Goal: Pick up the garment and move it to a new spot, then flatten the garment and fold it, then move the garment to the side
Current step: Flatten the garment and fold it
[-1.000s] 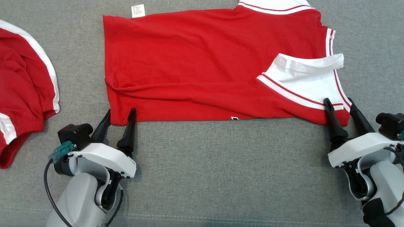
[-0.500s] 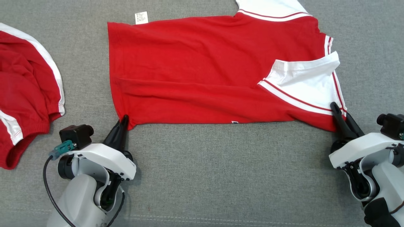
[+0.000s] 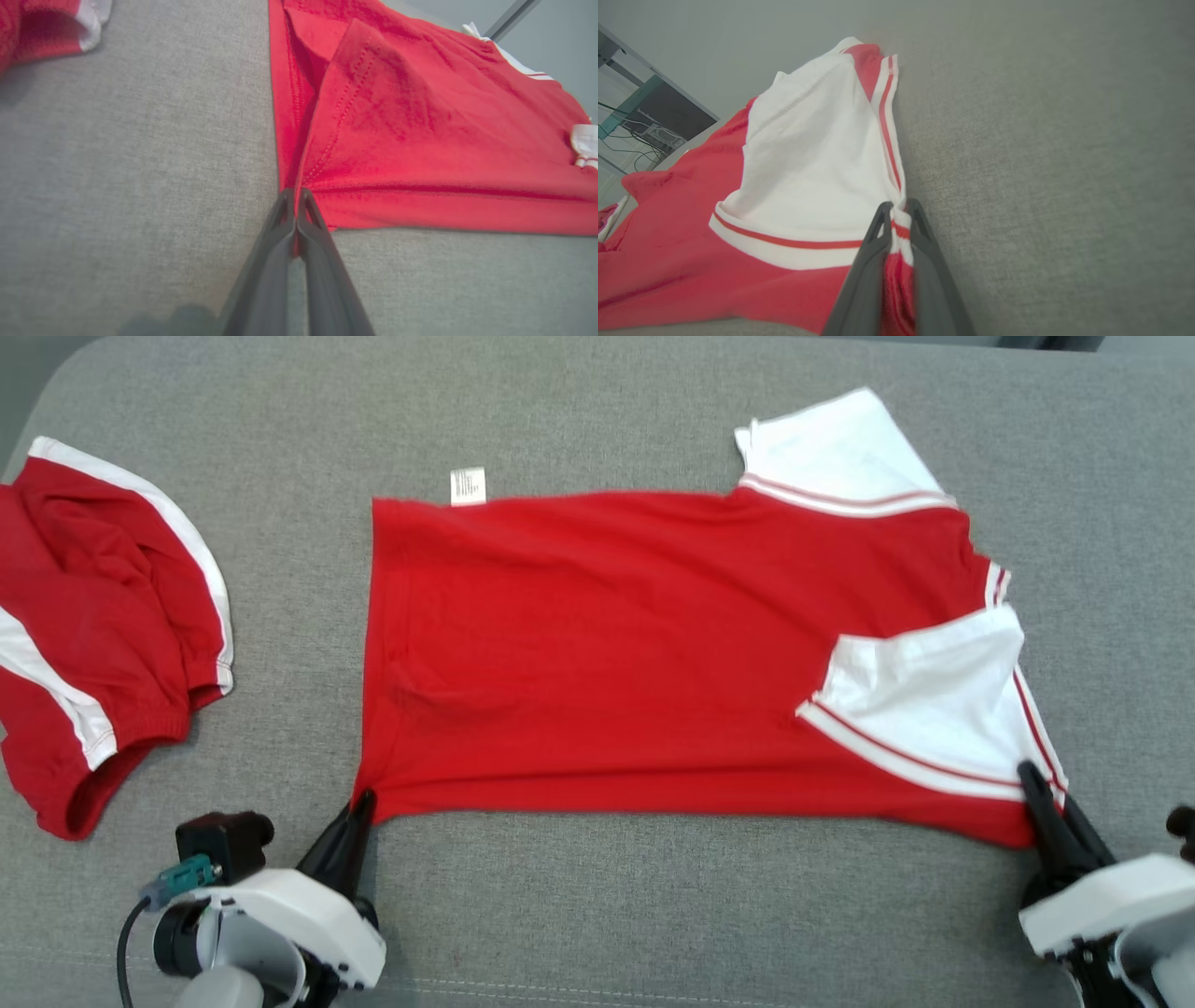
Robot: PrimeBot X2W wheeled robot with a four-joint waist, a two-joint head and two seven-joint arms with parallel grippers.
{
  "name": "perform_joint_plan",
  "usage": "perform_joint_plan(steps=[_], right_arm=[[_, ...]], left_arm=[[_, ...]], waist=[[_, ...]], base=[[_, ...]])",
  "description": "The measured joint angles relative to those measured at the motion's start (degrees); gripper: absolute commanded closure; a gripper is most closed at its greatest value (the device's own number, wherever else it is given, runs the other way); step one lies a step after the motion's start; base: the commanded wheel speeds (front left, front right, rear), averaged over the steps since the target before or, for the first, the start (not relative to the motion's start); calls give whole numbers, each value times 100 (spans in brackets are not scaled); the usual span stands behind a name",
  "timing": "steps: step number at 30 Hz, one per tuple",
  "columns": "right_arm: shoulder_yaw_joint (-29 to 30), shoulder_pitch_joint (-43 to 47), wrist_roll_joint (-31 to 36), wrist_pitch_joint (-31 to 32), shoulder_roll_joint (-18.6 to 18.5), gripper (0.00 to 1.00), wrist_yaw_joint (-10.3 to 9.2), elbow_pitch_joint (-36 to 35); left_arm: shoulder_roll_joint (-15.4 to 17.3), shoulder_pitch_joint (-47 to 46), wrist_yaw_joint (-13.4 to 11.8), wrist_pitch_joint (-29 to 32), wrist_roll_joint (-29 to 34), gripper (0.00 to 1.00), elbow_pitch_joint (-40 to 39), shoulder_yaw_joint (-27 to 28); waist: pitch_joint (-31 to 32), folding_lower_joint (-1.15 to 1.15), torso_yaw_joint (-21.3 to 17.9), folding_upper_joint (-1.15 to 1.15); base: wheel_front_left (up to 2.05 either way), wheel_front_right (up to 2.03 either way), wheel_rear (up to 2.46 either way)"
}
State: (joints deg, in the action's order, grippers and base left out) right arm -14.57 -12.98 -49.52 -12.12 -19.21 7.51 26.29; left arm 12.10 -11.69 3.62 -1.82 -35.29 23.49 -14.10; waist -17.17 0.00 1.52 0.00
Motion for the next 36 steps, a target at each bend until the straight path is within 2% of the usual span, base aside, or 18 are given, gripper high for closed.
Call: perform_joint_plan(steps=[4,10,15,16,17,18,21,24,29,33,34,36], right_arm=[[241,603,-14,52,94,100,0,-380],[651,1460,76,113,514,100,-1,-913],[822,1706,385,280,771,100,-1,-1087],[822,1702,460,298,791,78,-1,-1098],[833,1698,508,303,809,0,-1,-1112],[843,1679,522,302,832,0,-1,-1116],[938,1604,767,182,816,0,-1,-1096],[1165,1479,1113,-22,775,0,-1,-1102],[1466,1288,1882,-162,767,0,-2,-1259],[1605,1141,2547,-204,853,0,-2,-1417],[1697,1139,2916,-204,942,0,-2,-1600],[1769,1149,3211,-208,1076,0,-2,-1867]], left_arm=[[105,439,-134,175,-21,100,-450,16],[197,1059,-430,411,-140,100,-1078,100],[193,1356,-602,495,-269,100,-1380,131],[188,1363,-605,535,-288,100,-1389,131],[181,1365,-638,533,-298,40,-1395,146],[181,1366,-671,536,-312,0,-1395,153],[180,1376,-697,459,-303,0,-1430,199],[197,1383,-865,114,-143,0,-1613,270],[208,1372,-968,-343,237,0,-1987,253],[274,1346,-1102,-527,565,0,-2178,166],[274,1311,-1189,-567,720,0,-2269,126],[289,1279,-1249,-583,787,0,-2323,108]], waist=[[140,0,9,0],[238,0,-94,0],[255,0,-196,0],[256,0,-201,0],[256,0,-206,0],[259,0,-218,0],[291,0,-239,0],[353,0,-246,0],[456,0,-262,0],[570,0,-314,0],[645,0,-331,0],[721,0,-357,0]], base=[[0,0,0],[0,0,0],[0,0,0],[0,0,0],[0,0,0],[0,0,0],[0,0,0],[0,0,0],[0,0,0],[0,0,0],[0,0,0],[0,0,0]])
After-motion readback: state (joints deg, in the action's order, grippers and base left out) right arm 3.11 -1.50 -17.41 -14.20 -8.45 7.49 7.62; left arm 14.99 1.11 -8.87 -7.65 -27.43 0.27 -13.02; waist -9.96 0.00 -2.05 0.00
